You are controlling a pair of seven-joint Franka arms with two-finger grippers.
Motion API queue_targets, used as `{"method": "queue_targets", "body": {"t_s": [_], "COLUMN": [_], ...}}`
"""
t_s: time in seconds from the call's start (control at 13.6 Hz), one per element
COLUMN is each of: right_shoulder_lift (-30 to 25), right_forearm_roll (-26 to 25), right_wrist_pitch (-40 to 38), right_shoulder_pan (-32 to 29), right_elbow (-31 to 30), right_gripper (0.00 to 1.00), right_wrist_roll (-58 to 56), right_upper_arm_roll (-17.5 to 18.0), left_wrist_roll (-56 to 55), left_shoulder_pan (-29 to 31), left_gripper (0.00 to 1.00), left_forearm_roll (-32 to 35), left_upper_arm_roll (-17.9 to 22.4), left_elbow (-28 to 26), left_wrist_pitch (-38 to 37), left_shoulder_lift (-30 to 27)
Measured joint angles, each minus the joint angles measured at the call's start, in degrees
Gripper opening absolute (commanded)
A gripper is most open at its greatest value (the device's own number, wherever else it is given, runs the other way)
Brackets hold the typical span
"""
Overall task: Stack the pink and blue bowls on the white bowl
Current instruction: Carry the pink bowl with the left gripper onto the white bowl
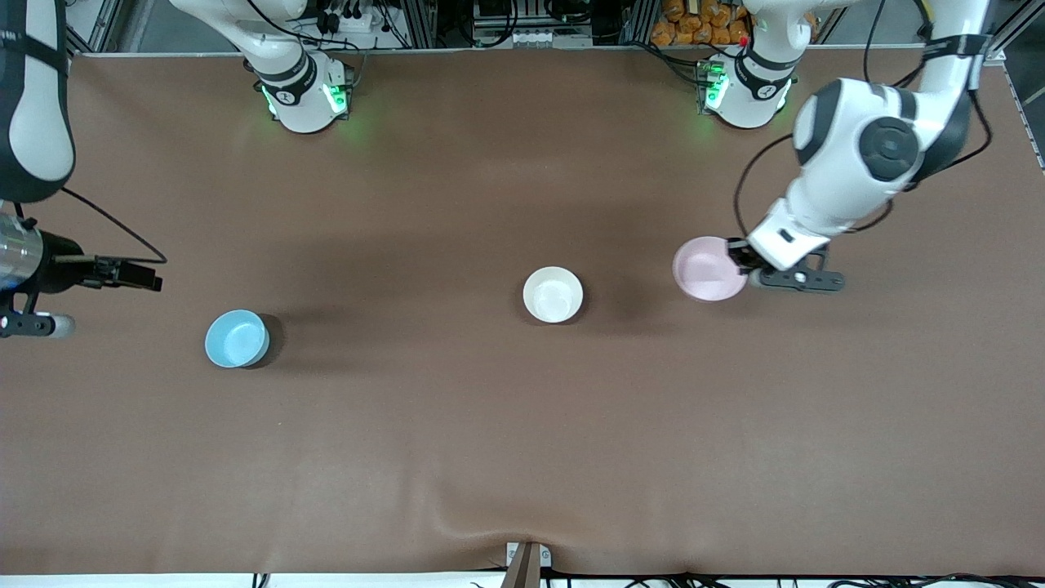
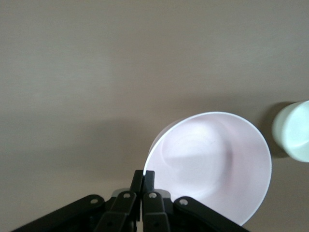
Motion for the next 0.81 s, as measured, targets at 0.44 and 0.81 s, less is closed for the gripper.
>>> {"method": "queue_targets", "body": {"t_s": [0.44,0.81], "right_shoulder_lift": [9.0,16.0], "right_forearm_roll": [0.0,0.0], "right_wrist_pitch": [6.6,13.4], "right_shoulder_pan": [-2.2,-2.1], "right_elbow": [0.1,-0.1], "right_gripper": [1.0,1.0], "right_wrist_roll": [0.0,0.0], "right_upper_arm_roll": [0.0,0.3], "left_wrist_roll": [-22.3,-28.2], "left_shoulder_pan": [-10.5,-16.2], "left_gripper": [0.0,0.0], "left_forearm_roll": [-0.1,0.4], "left_upper_arm_roll": [-4.1,-3.9], "left_elbow": [8.1,10.9], "left_wrist_pitch": [6.3,14.8], "left_shoulder_lift": [12.6,23.3]}}
